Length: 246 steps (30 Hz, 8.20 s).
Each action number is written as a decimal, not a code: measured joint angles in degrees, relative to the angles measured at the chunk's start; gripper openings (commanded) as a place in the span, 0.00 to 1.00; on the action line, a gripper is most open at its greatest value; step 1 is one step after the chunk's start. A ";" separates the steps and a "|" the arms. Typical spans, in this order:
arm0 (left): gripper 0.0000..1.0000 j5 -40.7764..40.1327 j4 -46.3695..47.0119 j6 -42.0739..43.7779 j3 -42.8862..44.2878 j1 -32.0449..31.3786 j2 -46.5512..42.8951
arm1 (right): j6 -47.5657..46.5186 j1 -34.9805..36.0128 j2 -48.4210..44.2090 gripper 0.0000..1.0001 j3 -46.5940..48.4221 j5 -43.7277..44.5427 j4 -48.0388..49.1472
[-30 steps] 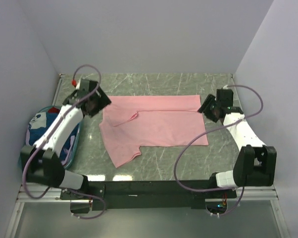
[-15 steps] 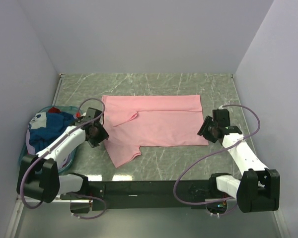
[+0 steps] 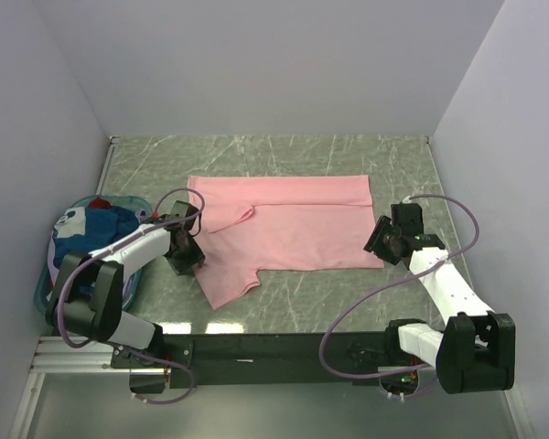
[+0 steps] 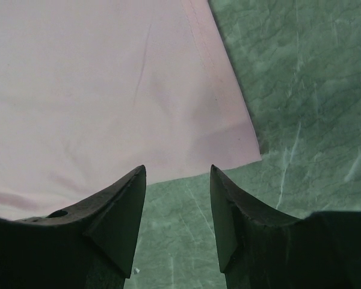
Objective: Fold and stack the t-shirts
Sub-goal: Fold the tshirt
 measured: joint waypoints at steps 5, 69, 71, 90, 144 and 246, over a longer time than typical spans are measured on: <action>0.41 -0.17 -0.11 0.31 -0.07 -0.20 0.57 | -0.15 0.00 0.13 0.54 -0.31 0.46 0.39; 0.02 2.05 0.94 3.19 -2.10 0.46 -1.55 | 6.38 -3.39 11.50 0.39 -1.73 6.62 -0.15; 0.01 2.27 1.01 3.19 -2.23 0.59 -1.66 | 6.58 -3.39 11.65 0.31 -1.73 6.75 0.04; 0.01 7.61 -5.84 3.19 -2.99 4.37 -7.72 | 7.61 -3.65 5.97 0.00 -1.36 8.46 -9.20; 0.01 -3.13 -11.85 11.06 31.63 7.43 16.65 | 3.26 -2.45 30.97 0.00 26.21 8.96 -10.80; 0.01 -8.24 -1.53 13.00 43.01 -3.67 27.12 | 0.24 17.53 12.35 0.61 11.08 -5.29 7.85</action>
